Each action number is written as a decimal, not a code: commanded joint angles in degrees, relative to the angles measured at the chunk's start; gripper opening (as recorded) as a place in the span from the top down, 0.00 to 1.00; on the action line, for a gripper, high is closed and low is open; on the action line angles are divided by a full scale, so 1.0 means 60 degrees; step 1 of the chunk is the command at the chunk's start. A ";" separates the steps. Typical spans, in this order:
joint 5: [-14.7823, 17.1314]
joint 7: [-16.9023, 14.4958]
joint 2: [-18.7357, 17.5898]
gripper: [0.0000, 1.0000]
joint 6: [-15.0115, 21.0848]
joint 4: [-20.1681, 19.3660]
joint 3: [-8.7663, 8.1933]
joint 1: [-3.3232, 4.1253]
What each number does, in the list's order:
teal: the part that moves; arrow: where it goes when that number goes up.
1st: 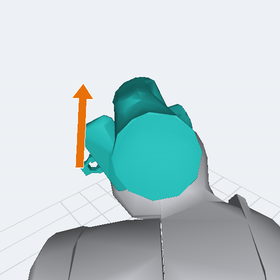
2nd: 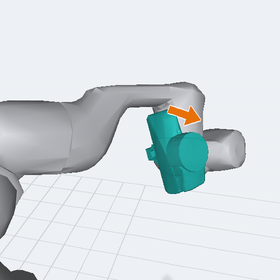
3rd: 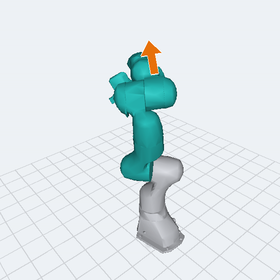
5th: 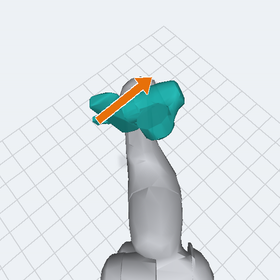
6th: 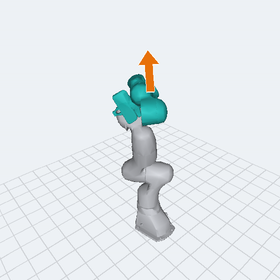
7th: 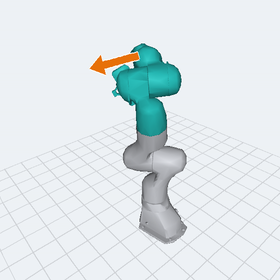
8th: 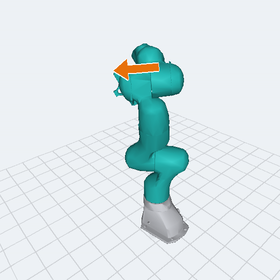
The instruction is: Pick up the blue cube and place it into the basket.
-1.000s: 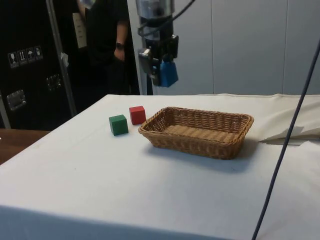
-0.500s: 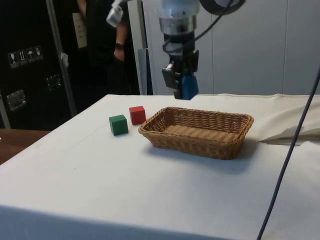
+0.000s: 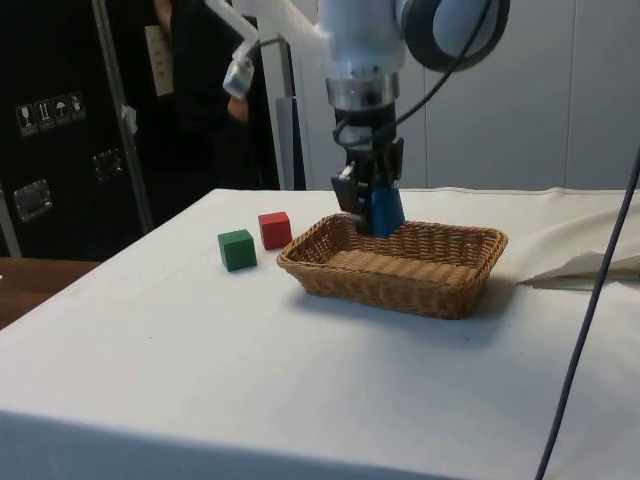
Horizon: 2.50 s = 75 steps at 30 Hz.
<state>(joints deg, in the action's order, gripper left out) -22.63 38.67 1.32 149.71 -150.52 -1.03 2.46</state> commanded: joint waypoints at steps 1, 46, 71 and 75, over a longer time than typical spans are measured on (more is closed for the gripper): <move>-0.0181 0.0172 -0.0124 1.00 0.0143 0.0029 0.0000 -0.0019; -0.0076 -0.0239 -0.1442 0.00 0.1003 0.0115 -0.0477 -0.0076; 0.0668 -0.0458 -0.0458 0.00 -0.0793 0.1184 -0.0363 -0.0038; 0.0726 -0.0468 -0.0449 0.00 -0.0917 0.1356 -0.0353 -0.0029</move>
<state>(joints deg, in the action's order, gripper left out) -19.88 36.84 -1.43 144.79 -142.67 -3.32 2.18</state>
